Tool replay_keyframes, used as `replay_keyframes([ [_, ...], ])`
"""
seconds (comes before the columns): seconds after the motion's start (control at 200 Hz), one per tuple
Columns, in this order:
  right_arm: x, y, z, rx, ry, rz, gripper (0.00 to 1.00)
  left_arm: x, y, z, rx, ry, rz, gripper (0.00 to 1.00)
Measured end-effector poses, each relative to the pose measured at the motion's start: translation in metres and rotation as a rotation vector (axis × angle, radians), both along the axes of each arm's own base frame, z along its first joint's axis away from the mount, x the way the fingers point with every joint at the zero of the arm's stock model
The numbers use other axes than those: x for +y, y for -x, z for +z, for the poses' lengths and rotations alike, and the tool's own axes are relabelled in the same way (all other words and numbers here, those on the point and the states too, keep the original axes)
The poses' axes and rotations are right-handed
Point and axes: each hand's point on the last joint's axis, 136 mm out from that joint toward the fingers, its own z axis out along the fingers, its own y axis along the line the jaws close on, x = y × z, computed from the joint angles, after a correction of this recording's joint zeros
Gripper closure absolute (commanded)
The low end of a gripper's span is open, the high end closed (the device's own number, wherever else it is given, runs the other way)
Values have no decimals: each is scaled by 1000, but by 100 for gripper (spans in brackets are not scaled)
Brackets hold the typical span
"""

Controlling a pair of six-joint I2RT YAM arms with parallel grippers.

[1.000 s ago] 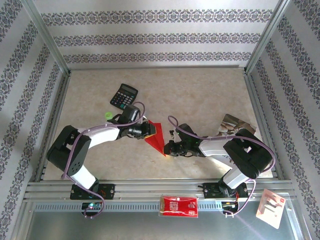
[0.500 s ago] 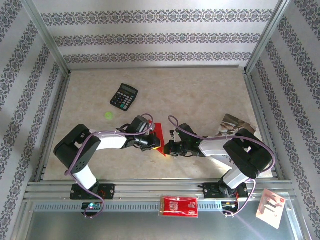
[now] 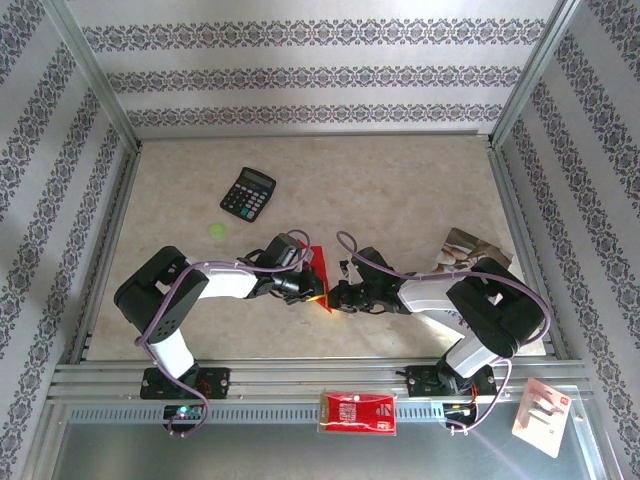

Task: Fold a paper plane with a square sheet of paper (pick it up from the middle)
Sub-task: Fourth fold the wing at the center of the table.

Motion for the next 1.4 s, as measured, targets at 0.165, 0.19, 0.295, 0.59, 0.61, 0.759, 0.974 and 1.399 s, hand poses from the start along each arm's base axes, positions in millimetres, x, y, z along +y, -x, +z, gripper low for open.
replay_keyframes([
  [0.165, 0, 0, 0, 1, 0, 0, 100, -1, -1, -2, 3, -3, -2, 95],
  [0.19, 0, 0, 0, 1, 0, 0, 100, -2, -1, -3, 5, -4, -1, 95],
  [0.295, 0, 0, 0, 2, 0, 0, 100, -2, -2, -6, 10, -12, 1, 96],
  [0.59, -1, -1, -1, 8, 1, -7, 100, -2, -4, -9, 13, -33, -5, 96],
  [0.61, -1, -1, -1, 8, 1, -7, 100, -2, -4, -9, 13, -36, -8, 96],
  [0.759, -1, 0, -1, 9, 2, -7, 100, -1, -5, -11, 6, -61, -26, 96],
  [0.974, -1, 0, -1, 10, 3, -6, 100, 0, -8, -12, 2, -81, -46, 96],
  [1.399, -1, 0, -1, 13, 3, -6, 100, 5, -19, -11, 14, -92, -71, 96],
])
